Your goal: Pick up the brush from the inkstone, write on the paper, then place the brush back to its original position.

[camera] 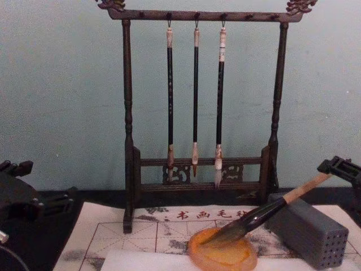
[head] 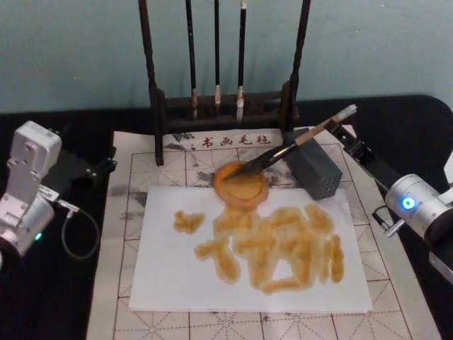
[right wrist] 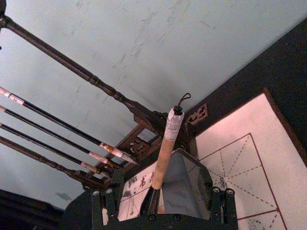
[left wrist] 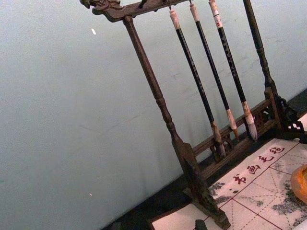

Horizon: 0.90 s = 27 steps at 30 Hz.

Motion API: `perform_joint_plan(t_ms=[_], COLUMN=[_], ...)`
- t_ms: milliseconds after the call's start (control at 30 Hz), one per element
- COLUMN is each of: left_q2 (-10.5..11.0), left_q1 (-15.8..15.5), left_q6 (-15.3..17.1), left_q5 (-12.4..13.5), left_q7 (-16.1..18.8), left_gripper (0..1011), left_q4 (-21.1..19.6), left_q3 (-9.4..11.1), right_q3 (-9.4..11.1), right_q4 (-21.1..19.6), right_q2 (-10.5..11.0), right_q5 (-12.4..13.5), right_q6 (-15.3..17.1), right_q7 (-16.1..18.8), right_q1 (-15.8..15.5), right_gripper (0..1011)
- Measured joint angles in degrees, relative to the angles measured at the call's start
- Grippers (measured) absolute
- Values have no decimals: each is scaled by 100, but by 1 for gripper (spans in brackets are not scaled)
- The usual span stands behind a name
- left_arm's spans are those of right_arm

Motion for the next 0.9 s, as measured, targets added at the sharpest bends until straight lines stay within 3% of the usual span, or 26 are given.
perform_joint_plan(t_ms=[900], left_q2=[0], left_q1=[0], left_q6=[0], left_q5=[0], left_q7=[0], left_gripper=[1001], left_q4=[0], left_q3=[0], right_q3=[-23], right_q4=[15], right_q2=[14], right_q5=[50], right_q6=[-3], right_q7=[-8], right_q1=[10], right_gripper=[1000])
